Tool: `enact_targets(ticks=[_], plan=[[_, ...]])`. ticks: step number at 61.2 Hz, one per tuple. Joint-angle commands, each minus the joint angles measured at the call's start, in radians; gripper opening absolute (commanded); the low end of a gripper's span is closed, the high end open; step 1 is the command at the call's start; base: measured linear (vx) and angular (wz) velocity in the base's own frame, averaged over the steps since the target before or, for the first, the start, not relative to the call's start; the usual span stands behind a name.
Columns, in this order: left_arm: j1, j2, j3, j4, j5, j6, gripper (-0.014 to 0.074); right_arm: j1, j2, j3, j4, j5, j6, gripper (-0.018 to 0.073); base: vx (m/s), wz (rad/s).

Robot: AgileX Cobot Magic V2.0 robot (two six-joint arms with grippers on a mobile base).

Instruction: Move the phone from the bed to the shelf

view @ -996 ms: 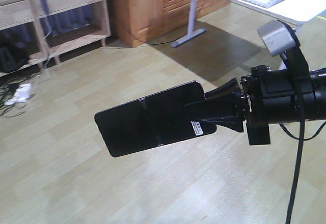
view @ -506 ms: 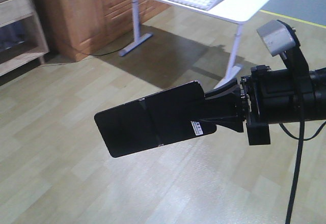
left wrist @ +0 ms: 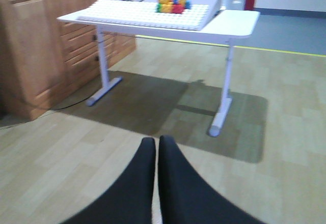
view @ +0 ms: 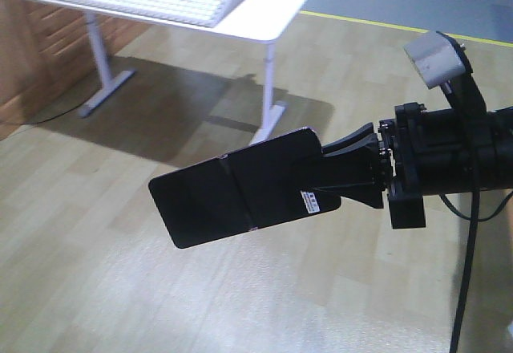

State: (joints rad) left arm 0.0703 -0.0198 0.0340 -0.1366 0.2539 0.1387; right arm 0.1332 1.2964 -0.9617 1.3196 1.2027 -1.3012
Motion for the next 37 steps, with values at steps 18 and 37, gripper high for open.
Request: enact_targets(ticks=[18,37], plan=[[-0.005,-0.005,0.003,-0.009,-0.065,-0.004,0.0001,-0.001,-0.031,-0.026,0.1,0.088,0.001,-0.0004,0.17,-0.55],[-0.005,-0.005,0.003,-0.009,-0.065,-0.004,0.0001,-0.001,-0.031,-0.026,0.1,0.088,0.001,-0.0004,0.13,-0.4]])
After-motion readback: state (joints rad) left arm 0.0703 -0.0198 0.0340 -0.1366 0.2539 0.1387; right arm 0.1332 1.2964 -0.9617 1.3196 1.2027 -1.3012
